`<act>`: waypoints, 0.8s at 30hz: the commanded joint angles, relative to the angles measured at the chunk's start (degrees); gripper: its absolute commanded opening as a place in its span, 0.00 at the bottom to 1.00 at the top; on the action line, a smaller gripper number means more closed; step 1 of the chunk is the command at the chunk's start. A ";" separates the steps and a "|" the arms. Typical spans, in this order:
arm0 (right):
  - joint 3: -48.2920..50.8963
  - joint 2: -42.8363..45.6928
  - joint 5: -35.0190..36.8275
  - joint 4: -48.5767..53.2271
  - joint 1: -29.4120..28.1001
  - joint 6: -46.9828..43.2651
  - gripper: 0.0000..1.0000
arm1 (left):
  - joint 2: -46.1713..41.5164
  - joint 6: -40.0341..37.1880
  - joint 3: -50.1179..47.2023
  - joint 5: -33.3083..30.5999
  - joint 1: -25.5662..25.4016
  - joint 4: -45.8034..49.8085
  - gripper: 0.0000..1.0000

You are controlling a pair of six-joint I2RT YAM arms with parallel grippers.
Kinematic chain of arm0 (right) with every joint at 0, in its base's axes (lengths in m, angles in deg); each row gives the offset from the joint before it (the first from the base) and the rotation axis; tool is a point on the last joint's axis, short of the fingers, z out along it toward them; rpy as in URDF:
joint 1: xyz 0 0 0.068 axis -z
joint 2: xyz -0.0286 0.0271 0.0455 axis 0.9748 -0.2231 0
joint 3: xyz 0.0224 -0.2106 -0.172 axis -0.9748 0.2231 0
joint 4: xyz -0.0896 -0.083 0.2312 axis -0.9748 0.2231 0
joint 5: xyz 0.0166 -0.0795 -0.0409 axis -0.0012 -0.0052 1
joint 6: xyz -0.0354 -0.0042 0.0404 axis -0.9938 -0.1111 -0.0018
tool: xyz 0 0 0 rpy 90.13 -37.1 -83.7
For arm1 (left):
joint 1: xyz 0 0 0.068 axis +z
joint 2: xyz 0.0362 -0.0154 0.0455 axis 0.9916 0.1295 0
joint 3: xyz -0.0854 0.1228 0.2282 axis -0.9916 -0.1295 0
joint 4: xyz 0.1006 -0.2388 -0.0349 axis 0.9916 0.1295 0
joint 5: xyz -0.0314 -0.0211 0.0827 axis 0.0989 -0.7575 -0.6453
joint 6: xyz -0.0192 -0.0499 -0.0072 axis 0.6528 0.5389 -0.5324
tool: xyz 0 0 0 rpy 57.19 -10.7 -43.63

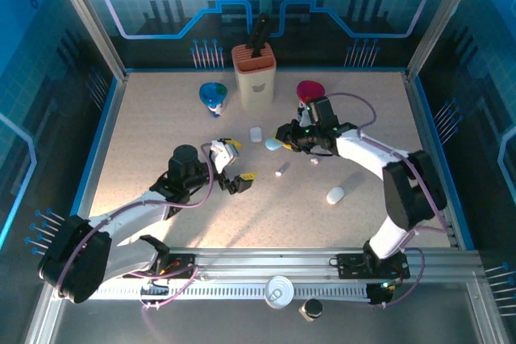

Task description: Insert the wireless bluetooth earbuds into the charging case

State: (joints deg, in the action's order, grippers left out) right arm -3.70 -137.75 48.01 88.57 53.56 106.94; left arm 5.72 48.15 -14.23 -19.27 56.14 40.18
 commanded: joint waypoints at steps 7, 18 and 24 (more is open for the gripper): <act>-8.38 -12.26 6.94 3.47 0.51 -7.44 0.15 | -0.21 -2.87 0.88 2.17 -0.12 4.97 0.99; -12.03 -13.97 12.08 9.85 0.26 -12.79 0.50 | 2.48 -0.18 0.20 -0.44 -0.15 0.02 0.99; -9.89 -5.96 17.54 13.69 0.26 -15.56 0.67 | 6.11 4.10 3.11 -0.86 -1.25 -0.74 0.95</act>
State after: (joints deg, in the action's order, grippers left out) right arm -14.19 -150.19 61.30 98.78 53.56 93.63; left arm 10.16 49.29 -13.84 -19.44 55.99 41.18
